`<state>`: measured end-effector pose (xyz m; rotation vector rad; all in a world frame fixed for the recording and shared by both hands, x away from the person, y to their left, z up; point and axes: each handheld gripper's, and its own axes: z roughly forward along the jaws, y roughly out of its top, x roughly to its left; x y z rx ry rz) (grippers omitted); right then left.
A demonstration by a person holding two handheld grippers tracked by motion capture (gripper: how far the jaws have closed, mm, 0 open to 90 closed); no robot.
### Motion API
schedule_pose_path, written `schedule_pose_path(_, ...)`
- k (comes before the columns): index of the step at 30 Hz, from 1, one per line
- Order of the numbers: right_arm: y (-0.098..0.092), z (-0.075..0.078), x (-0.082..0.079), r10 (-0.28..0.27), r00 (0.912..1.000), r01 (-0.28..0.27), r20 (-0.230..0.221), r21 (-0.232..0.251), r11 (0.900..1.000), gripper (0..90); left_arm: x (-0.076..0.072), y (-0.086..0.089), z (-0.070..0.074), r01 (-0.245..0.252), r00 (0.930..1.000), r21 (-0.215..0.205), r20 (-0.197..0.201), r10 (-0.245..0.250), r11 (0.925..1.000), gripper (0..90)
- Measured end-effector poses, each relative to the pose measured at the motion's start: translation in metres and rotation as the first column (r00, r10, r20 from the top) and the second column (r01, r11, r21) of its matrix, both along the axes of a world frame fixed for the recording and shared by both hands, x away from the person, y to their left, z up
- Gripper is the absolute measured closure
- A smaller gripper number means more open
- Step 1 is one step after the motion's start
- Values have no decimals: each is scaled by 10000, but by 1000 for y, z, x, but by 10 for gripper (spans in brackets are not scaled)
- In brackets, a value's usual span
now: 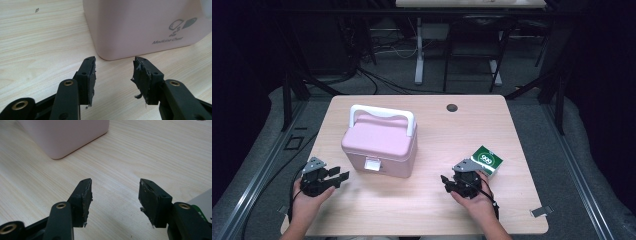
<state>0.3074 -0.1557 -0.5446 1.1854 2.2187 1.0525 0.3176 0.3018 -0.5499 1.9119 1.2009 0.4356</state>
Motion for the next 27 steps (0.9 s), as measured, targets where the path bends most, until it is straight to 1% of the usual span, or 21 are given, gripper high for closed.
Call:
schedule_pose_path(5, 2, -1, -1, -111, 9999, 112, -32, 150, 9998, 441, -2, -1, 1, 18, 10000, -126, -19, -19, 9999, 518)
schedule_pose_path(6, 2, -1, -2, -137, 9999, 139, -74, 263, 9996, 476, -2, -2, 1, 32, 10000, -111, 15, -32, 9999, 518)
schedule_pose_path(9, 2, 1, -2, -135, 9999, 137, -67, 344, 9993, 485, -4, -2, 2, 68, 9999, -149, 78, -67, 9999, 518)
schedule_pose_path(10, 3, 1, -2, -162, 9999, 162, -5, 496, 9986, 488, -4, -2, 2, 77, 9999, -188, 111, -75, 9998, 519)
schedule_pose_path(12, 4, 2, -2, -134, 9999, 133, 10, 568, 9983, 487, -5, -2, 3, 127, 9999, -198, 119, -125, 9997, 519)
schedule_pose_path(15, 6, 2, -4, -158, 9998, 154, 81, 518, 9985, 486, -5, -2, 3, 146, 9998, -244, 131, -143, 9996, 520)
schedule_pose_path(17, 7, 3, -4, -104, 9998, 95, 187, 481, 9988, 489, -5, -2, 4, 163, 9998, -160, 150, -161, 9997, 523)
schedule_pose_path(18, 7, 4, -4, -112, 9999, 105, 132, 493, 9987, 493, -5, -2, 4, 124, 9998, -126, 127, -122, 9998, 527)
schedule_pose_path(21, 8, 3, -3, -127, 9998, 118, 167, 521, 9986, 500, -5, -1, 6, 104, 9999, -48, 121, -104, 9999, 532)
schedule_pose_path(22, 8, 2, -2, -70, 9999, 65, 110, 475, 9989, 514, -5, -1, 6, 88, 9998, -105, 162, -87, 9999, 539)
schedule_pose_path(25, 8, 2, -2, -46, 9999, 40, 118, 472, 9989, 517, -5, -1, 8, 41, 9998, -67, 197, -40, 10000, 546)
schedule_pose_path(27, 8, 3, -3, -76, 9999, 71, 102, 489, 9988, 526, -5, -1, 9, 14, 9997, -139, 263, -11, 9999, 551)
